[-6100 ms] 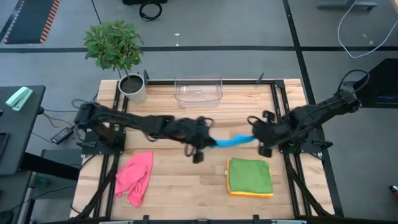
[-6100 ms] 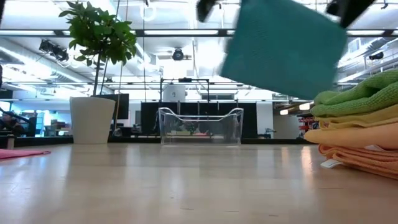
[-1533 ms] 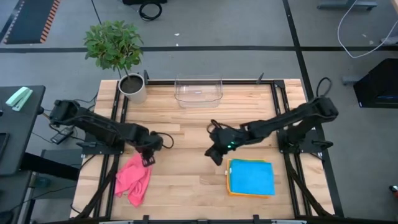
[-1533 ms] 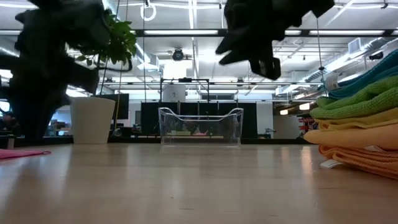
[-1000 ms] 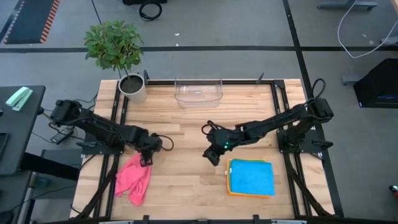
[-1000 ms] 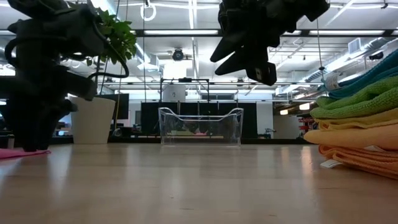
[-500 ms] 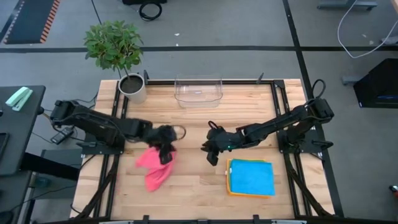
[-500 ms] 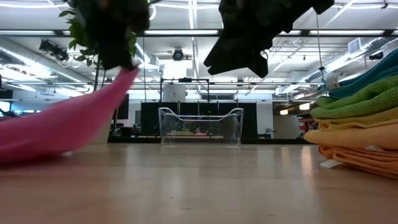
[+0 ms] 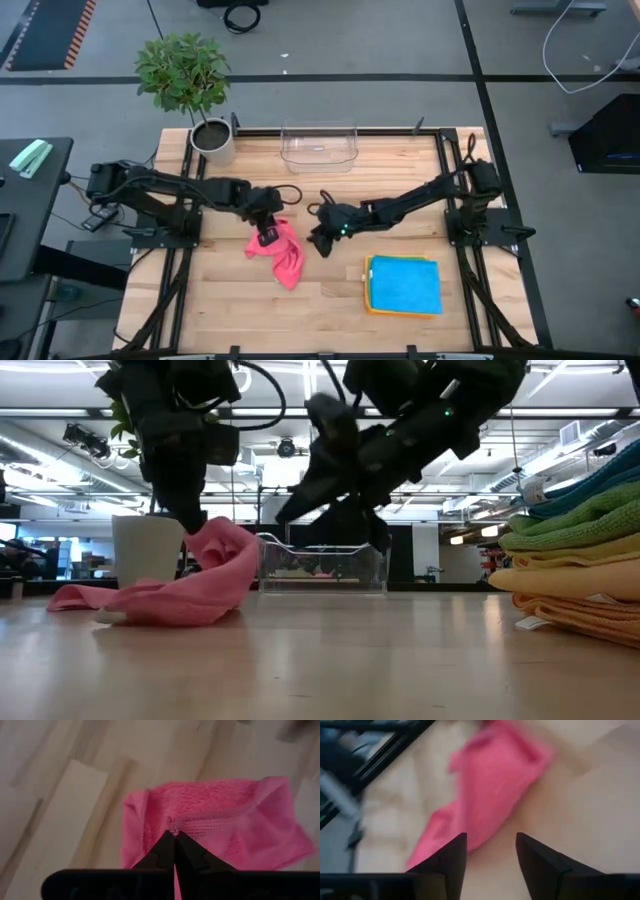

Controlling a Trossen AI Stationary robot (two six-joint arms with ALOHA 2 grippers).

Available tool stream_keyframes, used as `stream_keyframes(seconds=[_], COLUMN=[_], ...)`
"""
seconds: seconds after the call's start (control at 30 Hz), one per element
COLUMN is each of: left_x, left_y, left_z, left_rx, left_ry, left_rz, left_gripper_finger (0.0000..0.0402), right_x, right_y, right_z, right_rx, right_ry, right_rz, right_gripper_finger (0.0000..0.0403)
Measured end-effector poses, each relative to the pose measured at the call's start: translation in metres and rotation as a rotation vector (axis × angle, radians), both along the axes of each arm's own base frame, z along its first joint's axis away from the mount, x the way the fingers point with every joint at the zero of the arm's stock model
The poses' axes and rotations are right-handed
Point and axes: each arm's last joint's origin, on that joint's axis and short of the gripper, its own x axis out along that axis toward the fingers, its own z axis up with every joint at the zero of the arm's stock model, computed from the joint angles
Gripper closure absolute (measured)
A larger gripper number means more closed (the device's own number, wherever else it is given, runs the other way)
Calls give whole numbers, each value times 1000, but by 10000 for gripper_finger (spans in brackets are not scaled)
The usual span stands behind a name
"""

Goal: Fold microfiber towels
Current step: Fold the pink towel on the table

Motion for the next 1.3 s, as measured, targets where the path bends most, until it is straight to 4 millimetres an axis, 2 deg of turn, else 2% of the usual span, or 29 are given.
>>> stream_keyframes(seconds=[0.13, 0.23, 0.37, 0.53, 0.67, 0.87, 1.0, 1.1, 1.17, 1.3], left_x=[-2, -1, -2, -3, -5, -9, -11, -13, -13, -12], left_y=[3, 2, 3, 12, 24, 36, 37, 36, 37, 37], left_z=[-2, -1, -2, -2, -2, -4, -5, -6, -6, -5], left_rx=[24, 35, 46, 55, 62, 58, 59, 57, 63, 68], left_ry=[5, -5, 2, 16, 23, 55, 82, 99, 102, 99], left_rz=[-32, -59, -78, -50, -2, 45, 37, 31, 19, 14], left_gripper_finger=[392, 396, 389, 394, 391, 394, 391, 386, 391, 393], right_x=[5, 7, 7, 16, 32, 60, 61, 57, 55, 54], right_y=[15, 18, 29, 48, 57, 66, 69, 71, 71, 68], right_z=[-7, -19, -28, -20, -18, -37, -41, -40, -38, -39], right_rx=[56, 124, 172, 290, 256, 216, 199, 176, 154, 128], right_ry=[-35, -17, 16, 53, 140, 212, 222, 239, 249, 261], right_rz=[102, 120, 87, -25, -114, -89, -82, -74, -74, -80], right_gripper_finger=[203, 194, 194, 194, 193, 193, 194, 210, 236, 323])
